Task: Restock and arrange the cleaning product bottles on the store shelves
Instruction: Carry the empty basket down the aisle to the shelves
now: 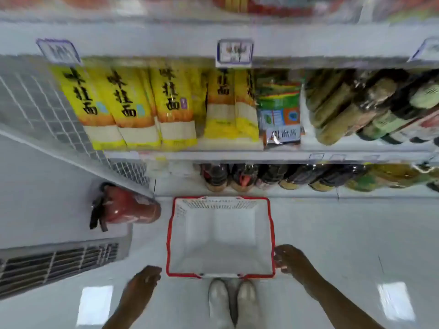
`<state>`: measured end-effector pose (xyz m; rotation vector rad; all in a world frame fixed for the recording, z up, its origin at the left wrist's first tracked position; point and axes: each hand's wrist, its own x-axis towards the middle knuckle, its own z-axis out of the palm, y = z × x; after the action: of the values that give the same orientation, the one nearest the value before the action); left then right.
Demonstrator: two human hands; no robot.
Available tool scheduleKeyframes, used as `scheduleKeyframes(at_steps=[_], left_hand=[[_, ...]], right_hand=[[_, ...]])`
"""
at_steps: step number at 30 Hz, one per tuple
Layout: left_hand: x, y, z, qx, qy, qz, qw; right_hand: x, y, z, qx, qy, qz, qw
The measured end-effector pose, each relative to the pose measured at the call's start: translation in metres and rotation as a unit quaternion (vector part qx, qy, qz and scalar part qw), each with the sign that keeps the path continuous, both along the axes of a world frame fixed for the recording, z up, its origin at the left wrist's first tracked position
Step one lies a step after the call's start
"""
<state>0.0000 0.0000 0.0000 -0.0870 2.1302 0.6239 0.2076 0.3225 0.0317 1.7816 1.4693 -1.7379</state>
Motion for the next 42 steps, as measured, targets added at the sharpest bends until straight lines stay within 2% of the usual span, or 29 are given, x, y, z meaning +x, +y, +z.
scheduleKeyframes(at_steps=[3,7,10,12,17,19,24,27,36,42], left_hand=[[-0.024,0.022,-0.078,-0.005,0.009,-0.059,0.998],[-0.029,0.045,-0.164,-0.022,0.110,-0.109,0.988],[-0.038,0.056,-0.223,-0.113,0.224,-0.109,0.962],[-0.041,0.061,-0.251,-0.162,0.261,-0.129,0.943],[-0.041,0.074,-0.297,-0.151,0.220,-0.024,0.963],[-0.039,0.075,-0.305,-0.141,0.234,-0.004,0.962],[-0.034,0.065,-0.289,-0.166,0.261,-0.043,0.950],[-0.030,0.056,-0.256,-0.144,0.272,-0.053,0.950],[-0.015,0.031,-0.091,-0.070,0.251,-0.010,0.965],[0.013,0.013,0.007,-0.052,0.276,0.038,0.959]], right_hand=[[-0.003,0.014,-0.098,0.055,-0.017,0.032,0.998],[0.007,0.023,-0.212,0.148,-0.049,0.081,0.985],[0.007,0.035,-0.275,0.234,-0.065,0.047,0.969],[0.008,0.038,-0.306,0.265,-0.069,0.033,0.961],[0.009,0.041,-0.350,0.256,-0.100,0.047,0.960],[0.010,0.040,-0.358,0.277,-0.103,0.054,0.954],[0.013,0.040,-0.344,0.301,-0.111,0.073,0.944],[0.018,0.042,-0.311,0.304,-0.105,0.084,0.943],[0.020,0.045,-0.132,0.313,-0.097,0.122,0.937],[0.014,0.044,-0.027,0.345,-0.061,0.163,0.922]])
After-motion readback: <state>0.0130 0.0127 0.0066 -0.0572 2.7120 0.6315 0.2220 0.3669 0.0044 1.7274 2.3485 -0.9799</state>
